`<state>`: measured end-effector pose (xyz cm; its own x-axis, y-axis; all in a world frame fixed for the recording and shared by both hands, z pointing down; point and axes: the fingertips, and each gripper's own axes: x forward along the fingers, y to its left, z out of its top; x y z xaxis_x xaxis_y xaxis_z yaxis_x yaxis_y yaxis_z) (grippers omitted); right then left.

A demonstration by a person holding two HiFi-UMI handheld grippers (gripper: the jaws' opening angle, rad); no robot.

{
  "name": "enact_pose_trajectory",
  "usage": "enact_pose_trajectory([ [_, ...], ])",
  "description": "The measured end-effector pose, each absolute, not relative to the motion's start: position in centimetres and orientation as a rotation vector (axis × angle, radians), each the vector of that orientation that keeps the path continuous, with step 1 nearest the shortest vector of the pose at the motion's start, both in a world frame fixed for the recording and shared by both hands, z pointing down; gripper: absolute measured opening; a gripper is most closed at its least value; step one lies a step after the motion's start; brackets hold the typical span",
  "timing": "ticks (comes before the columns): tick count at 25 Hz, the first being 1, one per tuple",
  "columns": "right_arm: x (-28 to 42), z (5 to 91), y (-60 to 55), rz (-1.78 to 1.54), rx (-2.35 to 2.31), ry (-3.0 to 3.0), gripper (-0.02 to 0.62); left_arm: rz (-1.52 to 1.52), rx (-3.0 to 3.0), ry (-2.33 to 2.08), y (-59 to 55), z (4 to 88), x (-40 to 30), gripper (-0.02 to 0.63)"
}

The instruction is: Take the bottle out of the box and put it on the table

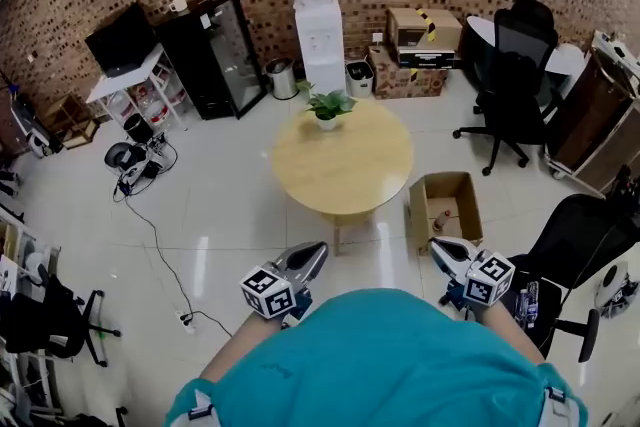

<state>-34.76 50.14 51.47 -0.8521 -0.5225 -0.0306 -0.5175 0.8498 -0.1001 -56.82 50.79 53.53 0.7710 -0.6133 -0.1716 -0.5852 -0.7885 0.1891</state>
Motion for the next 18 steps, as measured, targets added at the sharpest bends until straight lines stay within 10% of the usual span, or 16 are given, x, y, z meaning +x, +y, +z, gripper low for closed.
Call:
enact_pose_trajectory([
  [9, -37.8, 52.0, 43.3, -0.234, -0.876, 2.979, 0.002, -0.318, 2.806, -0.927, 43.5, 53.7, -60.3, 0.0],
  [18, -25.0, 53.0, 31.5, -0.227, -0.696, 3.0, 0.002, -0.314, 2.745, -1.09, 33.9, 53.0, -47.3, 0.0],
])
